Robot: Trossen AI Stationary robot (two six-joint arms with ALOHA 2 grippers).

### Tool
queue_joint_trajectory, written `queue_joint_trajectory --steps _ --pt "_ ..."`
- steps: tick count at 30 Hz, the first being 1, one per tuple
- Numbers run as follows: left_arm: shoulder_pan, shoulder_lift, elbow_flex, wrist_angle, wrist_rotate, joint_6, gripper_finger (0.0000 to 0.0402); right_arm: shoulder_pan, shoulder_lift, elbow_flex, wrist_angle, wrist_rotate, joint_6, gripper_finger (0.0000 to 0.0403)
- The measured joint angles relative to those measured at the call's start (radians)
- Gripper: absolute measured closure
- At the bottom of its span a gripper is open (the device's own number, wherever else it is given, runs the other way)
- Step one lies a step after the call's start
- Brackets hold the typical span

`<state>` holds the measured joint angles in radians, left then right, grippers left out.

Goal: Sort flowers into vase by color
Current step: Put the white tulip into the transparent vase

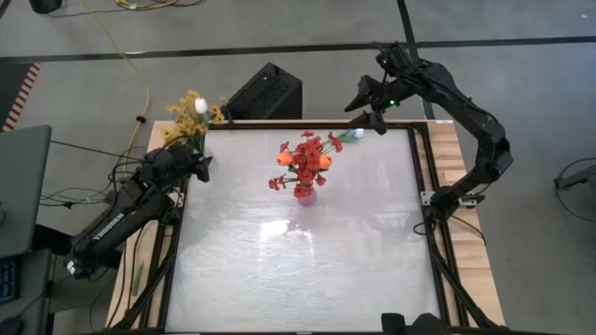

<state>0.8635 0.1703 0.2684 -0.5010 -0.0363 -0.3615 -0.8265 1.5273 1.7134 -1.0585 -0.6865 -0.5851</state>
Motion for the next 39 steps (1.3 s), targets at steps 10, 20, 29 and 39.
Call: queue_joint_trajectory --steps 10,20,29,39 --pt "-0.037 0.0 0.0 -0.073 0.057 -0.108 0.02 -0.061 0.117 0.0 -0.008 -0.12 -0.034 0.0127" --pt "-0.101 0.0 0.0 -0.078 0.037 -0.118 0.02 -0.052 0.247 -0.002 -0.012 -0.01 -0.083 0.0127" --pt "-0.182 0.005 0.0 -0.085 0.093 -0.118 0.02 -0.004 0.363 0.0 0.057 0.263 -0.096 0.0127" --pt "-0.345 0.116 0.0 -0.031 0.041 -0.141 0.02 0.004 0.557 -0.002 0.076 0.314 -0.137 0.0127"
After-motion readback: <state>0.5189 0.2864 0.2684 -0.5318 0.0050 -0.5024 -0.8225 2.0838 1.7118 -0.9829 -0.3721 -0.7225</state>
